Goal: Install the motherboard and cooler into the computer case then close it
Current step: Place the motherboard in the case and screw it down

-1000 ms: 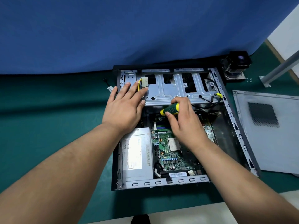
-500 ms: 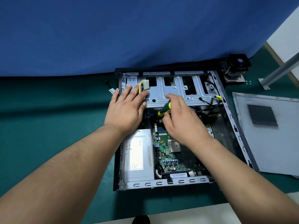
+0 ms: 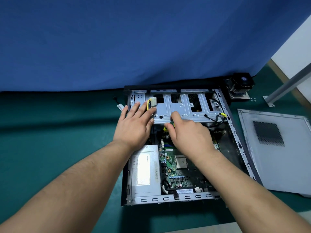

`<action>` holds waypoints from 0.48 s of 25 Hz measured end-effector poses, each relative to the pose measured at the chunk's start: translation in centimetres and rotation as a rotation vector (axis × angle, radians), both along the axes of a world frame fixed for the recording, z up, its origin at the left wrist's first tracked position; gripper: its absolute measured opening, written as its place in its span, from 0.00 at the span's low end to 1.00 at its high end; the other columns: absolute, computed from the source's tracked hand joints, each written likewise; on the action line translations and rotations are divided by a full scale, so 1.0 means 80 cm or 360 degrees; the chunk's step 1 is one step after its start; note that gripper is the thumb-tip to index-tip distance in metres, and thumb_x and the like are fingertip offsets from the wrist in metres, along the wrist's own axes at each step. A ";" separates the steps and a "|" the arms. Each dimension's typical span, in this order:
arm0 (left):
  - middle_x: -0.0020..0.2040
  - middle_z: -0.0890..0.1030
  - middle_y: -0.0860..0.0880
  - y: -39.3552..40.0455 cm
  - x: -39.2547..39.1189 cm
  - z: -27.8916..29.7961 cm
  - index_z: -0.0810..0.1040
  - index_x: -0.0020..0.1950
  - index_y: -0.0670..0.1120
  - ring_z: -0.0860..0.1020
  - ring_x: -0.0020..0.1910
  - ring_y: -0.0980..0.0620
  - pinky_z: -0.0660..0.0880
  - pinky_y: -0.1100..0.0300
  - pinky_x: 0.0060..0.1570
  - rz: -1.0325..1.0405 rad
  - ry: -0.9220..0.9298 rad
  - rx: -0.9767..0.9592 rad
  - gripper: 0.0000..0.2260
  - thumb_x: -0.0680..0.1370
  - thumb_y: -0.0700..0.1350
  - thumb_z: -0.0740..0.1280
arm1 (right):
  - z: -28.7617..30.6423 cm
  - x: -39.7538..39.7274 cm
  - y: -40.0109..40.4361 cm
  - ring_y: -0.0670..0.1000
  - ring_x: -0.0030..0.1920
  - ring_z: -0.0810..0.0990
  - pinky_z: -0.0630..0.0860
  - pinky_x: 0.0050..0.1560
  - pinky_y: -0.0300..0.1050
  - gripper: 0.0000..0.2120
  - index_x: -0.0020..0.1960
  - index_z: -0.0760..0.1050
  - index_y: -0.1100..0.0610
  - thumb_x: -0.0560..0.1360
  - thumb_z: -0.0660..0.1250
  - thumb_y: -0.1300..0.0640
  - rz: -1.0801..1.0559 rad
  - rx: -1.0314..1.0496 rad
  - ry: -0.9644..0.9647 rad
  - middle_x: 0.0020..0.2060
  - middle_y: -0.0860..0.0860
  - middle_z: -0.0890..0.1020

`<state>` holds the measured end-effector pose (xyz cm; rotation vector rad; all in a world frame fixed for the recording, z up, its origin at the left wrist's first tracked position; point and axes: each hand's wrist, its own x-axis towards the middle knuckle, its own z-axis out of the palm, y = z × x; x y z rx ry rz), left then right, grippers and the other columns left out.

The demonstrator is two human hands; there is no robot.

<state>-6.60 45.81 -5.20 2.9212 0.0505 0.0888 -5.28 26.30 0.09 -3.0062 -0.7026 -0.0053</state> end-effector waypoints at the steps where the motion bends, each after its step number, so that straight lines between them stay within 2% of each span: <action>1: 0.83 0.58 0.55 0.000 0.000 0.000 0.62 0.79 0.62 0.53 0.83 0.50 0.44 0.46 0.80 0.0000 -0.0001 0.0001 0.20 0.86 0.58 0.49 | 0.000 -0.002 0.001 0.61 0.41 0.83 0.65 0.32 0.48 0.19 0.61 0.62 0.52 0.85 0.46 0.38 -0.0066 -0.0066 -0.0038 0.41 0.55 0.83; 3: 0.83 0.58 0.55 0.001 0.000 0.001 0.62 0.79 0.62 0.53 0.83 0.50 0.44 0.46 0.80 -0.0002 -0.0004 -0.0002 0.21 0.86 0.58 0.49 | -0.001 -0.002 0.000 0.60 0.45 0.82 0.68 0.35 0.50 0.18 0.59 0.61 0.53 0.84 0.45 0.39 -0.0079 -0.0017 0.0043 0.46 0.54 0.82; 6: 0.83 0.58 0.55 0.000 0.000 0.000 0.61 0.79 0.61 0.52 0.83 0.50 0.44 0.46 0.80 -0.0002 0.0002 0.0001 0.21 0.86 0.58 0.49 | 0.003 -0.002 -0.002 0.59 0.56 0.79 0.76 0.46 0.54 0.15 0.65 0.62 0.53 0.83 0.50 0.46 0.0115 0.0134 0.0186 0.58 0.53 0.76; 7: 0.83 0.58 0.55 0.000 0.000 -0.001 0.61 0.79 0.61 0.52 0.83 0.50 0.44 0.46 0.80 0.0000 0.0002 0.0005 0.21 0.86 0.58 0.49 | 0.002 -0.002 -0.002 0.59 0.55 0.80 0.76 0.44 0.53 0.15 0.66 0.62 0.53 0.84 0.51 0.46 0.0128 0.0120 0.0145 0.57 0.54 0.78; 10: 0.83 0.58 0.55 0.001 0.001 -0.001 0.61 0.79 0.62 0.52 0.83 0.50 0.44 0.46 0.80 0.0001 -0.0005 -0.0004 0.21 0.86 0.58 0.48 | -0.005 -0.002 0.000 0.61 0.44 0.84 0.67 0.34 0.49 0.19 0.61 0.62 0.53 0.84 0.47 0.38 -0.0101 -0.0057 -0.0070 0.44 0.55 0.83; 12: 0.83 0.58 0.55 0.001 0.000 -0.001 0.61 0.80 0.62 0.52 0.83 0.50 0.44 0.47 0.80 -0.0002 -0.0010 0.0003 0.21 0.86 0.58 0.48 | -0.008 -0.001 -0.003 0.61 0.43 0.83 0.66 0.35 0.50 0.21 0.60 0.62 0.53 0.83 0.45 0.36 -0.0188 -0.0048 -0.0034 0.44 0.55 0.83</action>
